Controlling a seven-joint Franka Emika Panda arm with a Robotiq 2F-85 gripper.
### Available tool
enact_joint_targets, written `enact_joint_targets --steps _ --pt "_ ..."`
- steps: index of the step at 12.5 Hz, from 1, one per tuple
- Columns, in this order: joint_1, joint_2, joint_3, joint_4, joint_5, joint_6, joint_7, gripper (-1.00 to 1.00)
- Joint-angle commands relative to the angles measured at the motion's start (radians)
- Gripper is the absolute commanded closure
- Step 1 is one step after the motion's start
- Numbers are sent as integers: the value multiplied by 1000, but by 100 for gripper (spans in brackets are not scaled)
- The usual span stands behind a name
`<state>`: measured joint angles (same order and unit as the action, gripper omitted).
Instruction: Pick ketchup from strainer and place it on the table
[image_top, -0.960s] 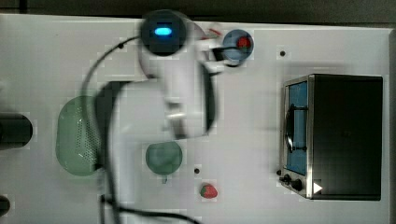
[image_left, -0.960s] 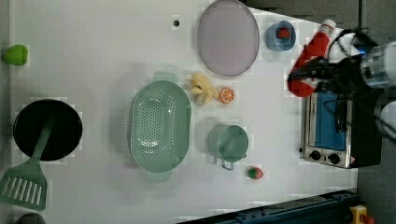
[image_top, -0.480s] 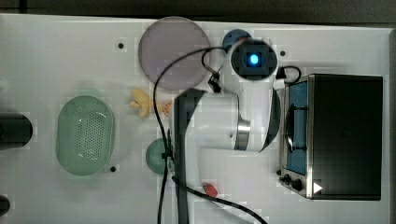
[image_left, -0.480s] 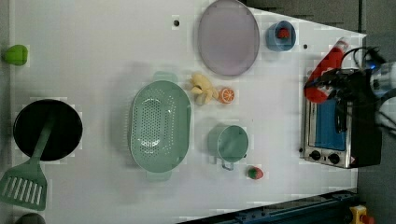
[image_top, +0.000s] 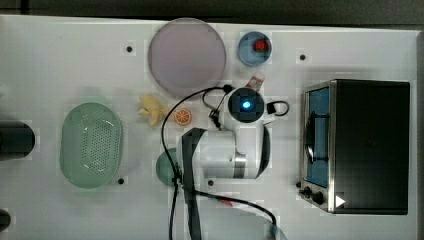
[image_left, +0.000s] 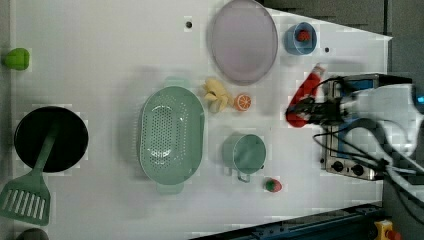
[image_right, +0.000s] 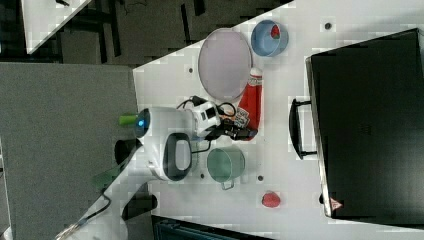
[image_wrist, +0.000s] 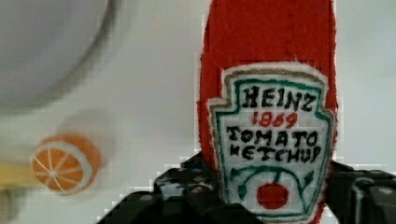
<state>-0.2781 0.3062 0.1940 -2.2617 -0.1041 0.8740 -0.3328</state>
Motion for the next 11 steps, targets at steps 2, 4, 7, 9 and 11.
enact_joint_targets --steps 2,4,7,9,11 --pt "22 44 5 -21 9 110 -48 -100" --pt "22 -1 10 -14 11 107 -49 -100" --pt "22 -134 18 30 16 68 -45 -100" --pt "23 -219 22 89 18 -57 -27 -100" --pt "24 -280 24 177 19 -246 43 -100"
